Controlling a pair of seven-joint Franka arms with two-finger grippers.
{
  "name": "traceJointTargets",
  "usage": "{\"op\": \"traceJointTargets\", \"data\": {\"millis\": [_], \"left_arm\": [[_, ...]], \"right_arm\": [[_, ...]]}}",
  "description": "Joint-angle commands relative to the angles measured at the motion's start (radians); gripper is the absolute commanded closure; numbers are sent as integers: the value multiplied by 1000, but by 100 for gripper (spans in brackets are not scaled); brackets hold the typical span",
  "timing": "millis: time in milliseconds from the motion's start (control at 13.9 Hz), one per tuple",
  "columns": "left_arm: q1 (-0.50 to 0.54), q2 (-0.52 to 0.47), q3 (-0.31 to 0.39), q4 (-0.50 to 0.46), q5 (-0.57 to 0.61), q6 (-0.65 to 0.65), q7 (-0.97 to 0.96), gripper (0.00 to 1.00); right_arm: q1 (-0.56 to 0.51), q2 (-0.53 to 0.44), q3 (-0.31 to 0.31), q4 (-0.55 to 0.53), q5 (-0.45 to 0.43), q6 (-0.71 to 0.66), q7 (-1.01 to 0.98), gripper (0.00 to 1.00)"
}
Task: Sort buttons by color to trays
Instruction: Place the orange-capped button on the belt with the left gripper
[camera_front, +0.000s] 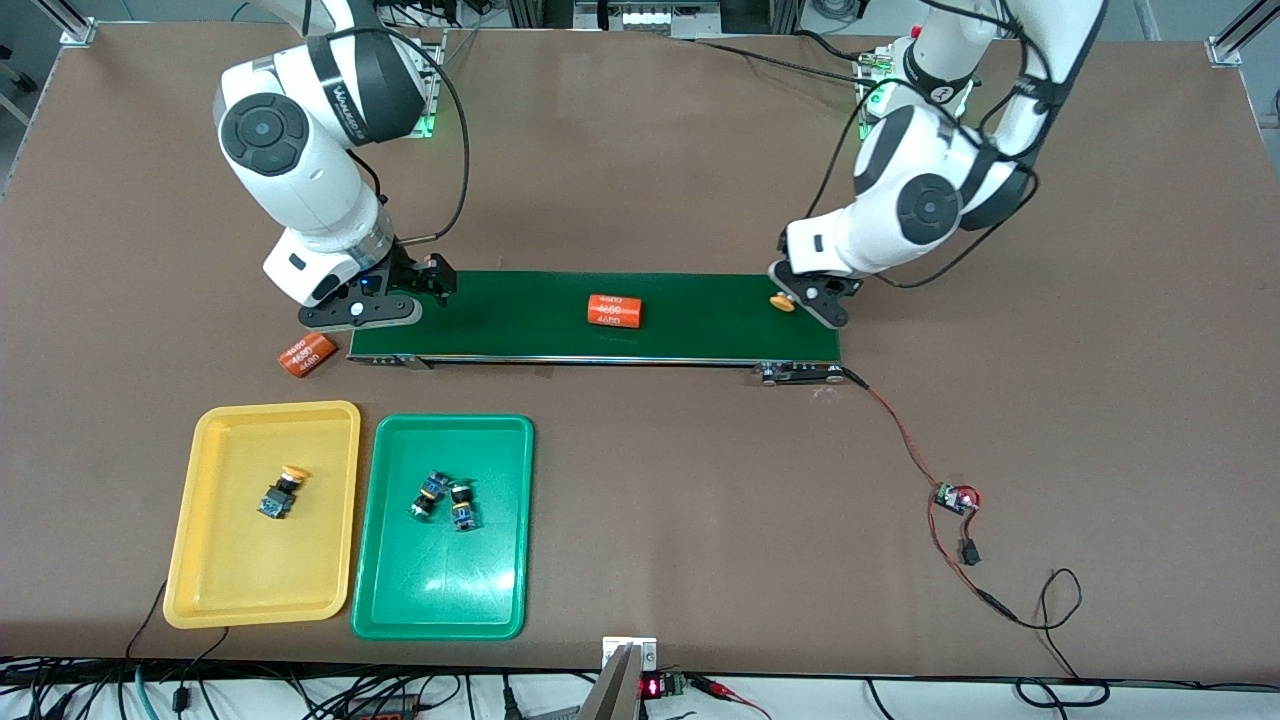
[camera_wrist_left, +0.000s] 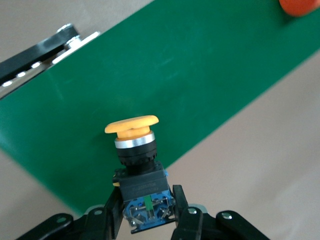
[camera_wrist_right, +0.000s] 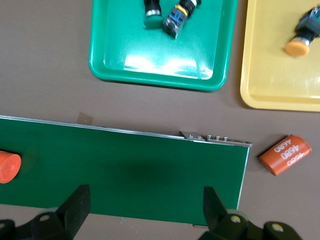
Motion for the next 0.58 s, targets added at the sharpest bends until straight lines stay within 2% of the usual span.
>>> {"op": "traceJointTargets", "data": {"millis": [0,432,504], "left_arm": [[-59,85,9,75,-4,60,-152,99],[-125,187,16,158,-5,129,-281,96],[-127,205,20,176,-4,131,-280,78]], "right_arm": [[33,-49,0,-85,10,32,103,0],[40,-48,0,-174,5,139,158,0],[42,-48,0,-192,5,162,157,0]]}}
